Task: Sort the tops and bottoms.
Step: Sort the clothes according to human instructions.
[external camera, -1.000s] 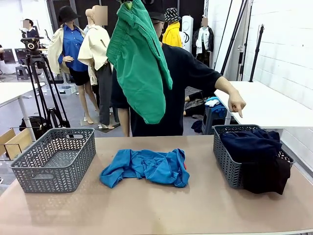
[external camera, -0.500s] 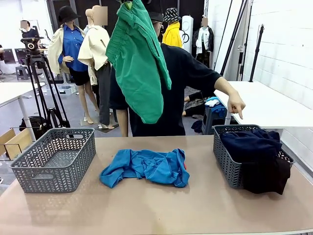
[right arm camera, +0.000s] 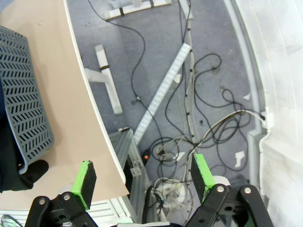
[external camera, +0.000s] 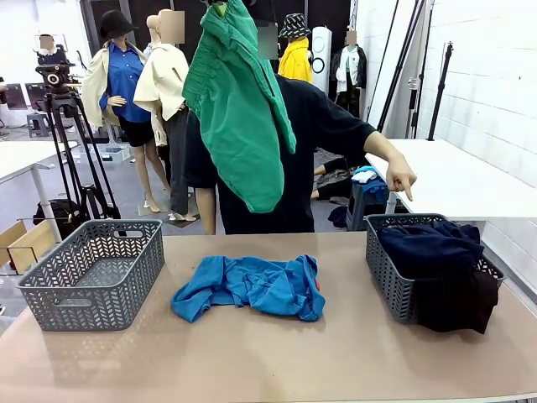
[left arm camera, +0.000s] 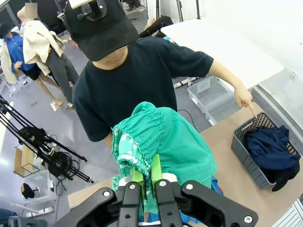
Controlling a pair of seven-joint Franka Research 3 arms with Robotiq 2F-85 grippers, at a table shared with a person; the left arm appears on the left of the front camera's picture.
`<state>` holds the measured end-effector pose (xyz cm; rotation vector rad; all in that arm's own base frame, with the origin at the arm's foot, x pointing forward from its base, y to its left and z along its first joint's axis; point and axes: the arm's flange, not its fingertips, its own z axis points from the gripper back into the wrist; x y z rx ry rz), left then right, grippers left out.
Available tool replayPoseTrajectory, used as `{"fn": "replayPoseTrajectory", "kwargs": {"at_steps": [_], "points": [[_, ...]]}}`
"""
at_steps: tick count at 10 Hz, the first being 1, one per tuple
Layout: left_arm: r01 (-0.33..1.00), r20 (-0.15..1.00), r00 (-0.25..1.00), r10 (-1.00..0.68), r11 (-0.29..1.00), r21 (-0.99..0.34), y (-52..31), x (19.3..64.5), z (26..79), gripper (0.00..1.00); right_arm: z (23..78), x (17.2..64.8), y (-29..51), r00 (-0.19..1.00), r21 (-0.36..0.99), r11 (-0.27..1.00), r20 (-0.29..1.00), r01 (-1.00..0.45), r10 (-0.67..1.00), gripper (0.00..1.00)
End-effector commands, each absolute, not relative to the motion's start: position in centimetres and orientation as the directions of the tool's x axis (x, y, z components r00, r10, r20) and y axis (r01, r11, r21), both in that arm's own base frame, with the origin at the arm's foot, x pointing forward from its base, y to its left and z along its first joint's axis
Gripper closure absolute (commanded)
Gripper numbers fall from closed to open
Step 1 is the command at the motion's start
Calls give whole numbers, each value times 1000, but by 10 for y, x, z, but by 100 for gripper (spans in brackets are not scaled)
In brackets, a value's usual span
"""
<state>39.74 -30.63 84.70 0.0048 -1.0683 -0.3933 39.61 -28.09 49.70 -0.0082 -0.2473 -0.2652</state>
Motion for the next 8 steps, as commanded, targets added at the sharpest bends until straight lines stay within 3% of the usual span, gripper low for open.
{"fn": "replayPoseTrajectory", "kwargs": {"at_steps": [1, 5, 8], "points": [[338, 867, 384, -318, 922, 189, -331, 404, 848, 100, 497, 397, -281, 936, 24, 966, 242, 256, -254, 0], [529, 921, 212, -326, 831, 172, -454, 433, 862, 100, 497, 397, -281, 936, 24, 966, 242, 256, -254, 0], [669, 939, 164, -301, 734, 119, -552, 447, 858, 100, 497, 397, -281, 936, 24, 966, 242, 256, -254, 0]]}}
